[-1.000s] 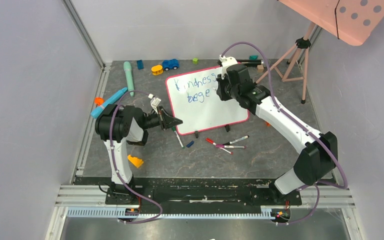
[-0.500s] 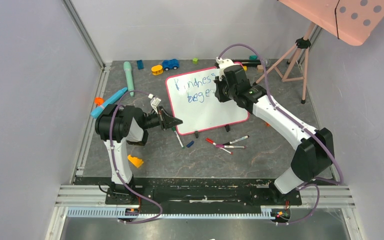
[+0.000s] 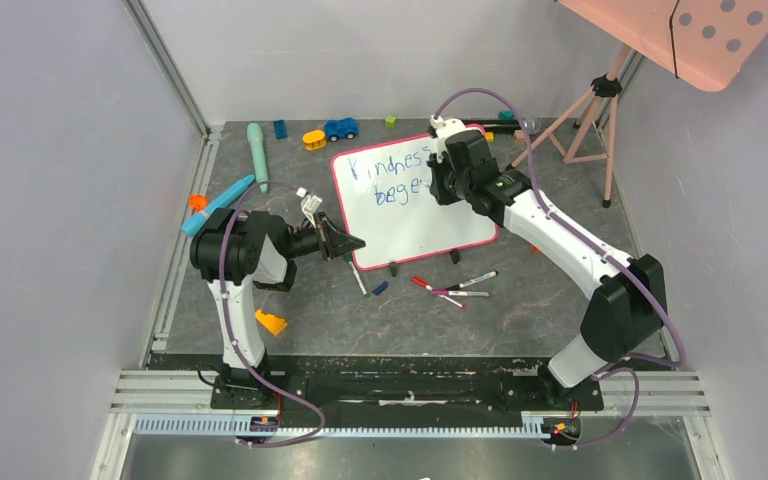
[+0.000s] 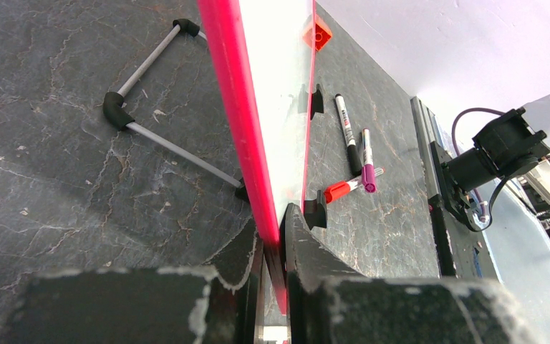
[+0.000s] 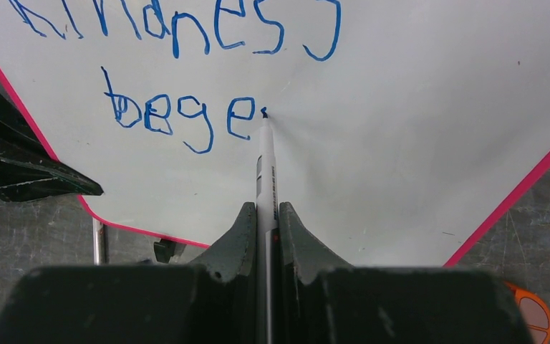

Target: Write a sentence on the whiteboard

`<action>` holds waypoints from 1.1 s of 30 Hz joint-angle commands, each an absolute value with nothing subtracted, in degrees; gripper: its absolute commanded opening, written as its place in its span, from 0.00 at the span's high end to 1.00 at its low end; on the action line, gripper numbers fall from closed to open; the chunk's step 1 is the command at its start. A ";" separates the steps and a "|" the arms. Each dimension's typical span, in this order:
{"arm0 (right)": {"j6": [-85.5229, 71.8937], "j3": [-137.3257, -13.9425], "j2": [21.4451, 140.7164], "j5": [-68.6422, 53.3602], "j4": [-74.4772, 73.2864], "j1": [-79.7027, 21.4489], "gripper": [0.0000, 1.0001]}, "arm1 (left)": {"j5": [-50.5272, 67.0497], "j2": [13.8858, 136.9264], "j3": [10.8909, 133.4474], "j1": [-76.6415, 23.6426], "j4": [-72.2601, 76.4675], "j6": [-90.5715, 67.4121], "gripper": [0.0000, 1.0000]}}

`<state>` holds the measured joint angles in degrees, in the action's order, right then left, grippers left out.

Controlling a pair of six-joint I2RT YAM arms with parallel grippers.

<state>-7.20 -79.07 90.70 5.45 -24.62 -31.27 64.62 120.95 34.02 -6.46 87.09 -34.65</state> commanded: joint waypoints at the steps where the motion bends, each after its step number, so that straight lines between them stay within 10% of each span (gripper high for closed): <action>1: -5.78 -81.85 91.95 10.43 -27.03 -31.03 1.00 | 59.86 123.00 33.35 -6.24 89.21 -22.76 0.95; 33: -5.17 -86.26 90.59 6.28 -25.40 -30.41 1.00 | 59.81 123.00 33.43 -6.25 89.21 -22.80 0.95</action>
<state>-5.91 -83.00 90.78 7.05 -27.24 -30.57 64.66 120.95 34.02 -6.46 87.11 -34.63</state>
